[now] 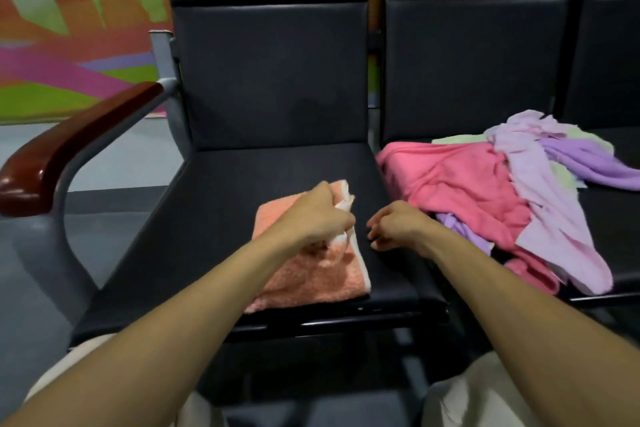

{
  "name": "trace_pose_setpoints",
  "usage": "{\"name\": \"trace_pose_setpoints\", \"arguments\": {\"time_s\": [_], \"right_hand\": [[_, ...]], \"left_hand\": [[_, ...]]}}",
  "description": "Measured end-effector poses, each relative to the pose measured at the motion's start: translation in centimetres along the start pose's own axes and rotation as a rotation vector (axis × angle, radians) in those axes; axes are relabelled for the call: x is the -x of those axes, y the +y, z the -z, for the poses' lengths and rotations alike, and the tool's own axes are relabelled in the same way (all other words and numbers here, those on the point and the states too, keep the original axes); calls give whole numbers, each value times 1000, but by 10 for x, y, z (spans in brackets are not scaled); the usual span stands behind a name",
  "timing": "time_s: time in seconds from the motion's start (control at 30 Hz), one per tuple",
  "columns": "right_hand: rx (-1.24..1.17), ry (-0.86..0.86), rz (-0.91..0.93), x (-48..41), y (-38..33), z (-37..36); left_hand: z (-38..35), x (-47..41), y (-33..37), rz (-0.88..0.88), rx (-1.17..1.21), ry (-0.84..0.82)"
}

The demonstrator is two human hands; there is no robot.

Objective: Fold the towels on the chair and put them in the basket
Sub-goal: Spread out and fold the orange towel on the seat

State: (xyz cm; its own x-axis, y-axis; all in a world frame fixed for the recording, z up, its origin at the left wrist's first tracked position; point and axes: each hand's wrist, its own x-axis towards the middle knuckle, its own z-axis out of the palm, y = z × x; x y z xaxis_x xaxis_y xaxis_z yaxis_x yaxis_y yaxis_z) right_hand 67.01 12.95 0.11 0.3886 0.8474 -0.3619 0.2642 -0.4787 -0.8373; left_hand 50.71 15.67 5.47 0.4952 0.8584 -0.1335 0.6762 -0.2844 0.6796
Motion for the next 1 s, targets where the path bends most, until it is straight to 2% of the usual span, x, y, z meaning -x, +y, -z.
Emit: {"name": "trace_pose_setpoints", "arguments": {"time_s": [0.1, 0.2, 0.3, 0.37, 0.43, 0.47, 0.53, 0.6, 0.67, 0.83, 1.0], "right_hand": [[-36, -13, 30, 1, 0, 0], [43, -29, 57, 2, -2, 0], [262, 28, 133, 3, -4, 0], [487, 161, 298, 4, -8, 0], [484, 209, 483, 13, -15, -4], [447, 165, 559, 18, -18, -6], [436, -39, 651, 31, -23, -13], [569, -233, 673, 37, -24, -21], [761, -288, 664, 36, -24, -29], [1093, -83, 583, 23, -39, -39], [1112, -104, 556, 7, -43, -50]], "left_hand": [[-30, 0, -10, 36, -221, -126], [-39, -1, -13, 65, -363, -150], [-28, -3, -8, 62, -152, -270], [-11, -9, -13, -15, -31, -174], [11, -16, -30, -146, -75, 19], [21, -21, -44, -218, -142, 61], [36, -29, -72, -326, -308, 1], [44, -32, -98, -349, -383, -95], [50, -31, -114, -325, -359, -132], [65, -33, -135, -322, -424, -77], [79, -18, -154, -434, -393, -111]]}}
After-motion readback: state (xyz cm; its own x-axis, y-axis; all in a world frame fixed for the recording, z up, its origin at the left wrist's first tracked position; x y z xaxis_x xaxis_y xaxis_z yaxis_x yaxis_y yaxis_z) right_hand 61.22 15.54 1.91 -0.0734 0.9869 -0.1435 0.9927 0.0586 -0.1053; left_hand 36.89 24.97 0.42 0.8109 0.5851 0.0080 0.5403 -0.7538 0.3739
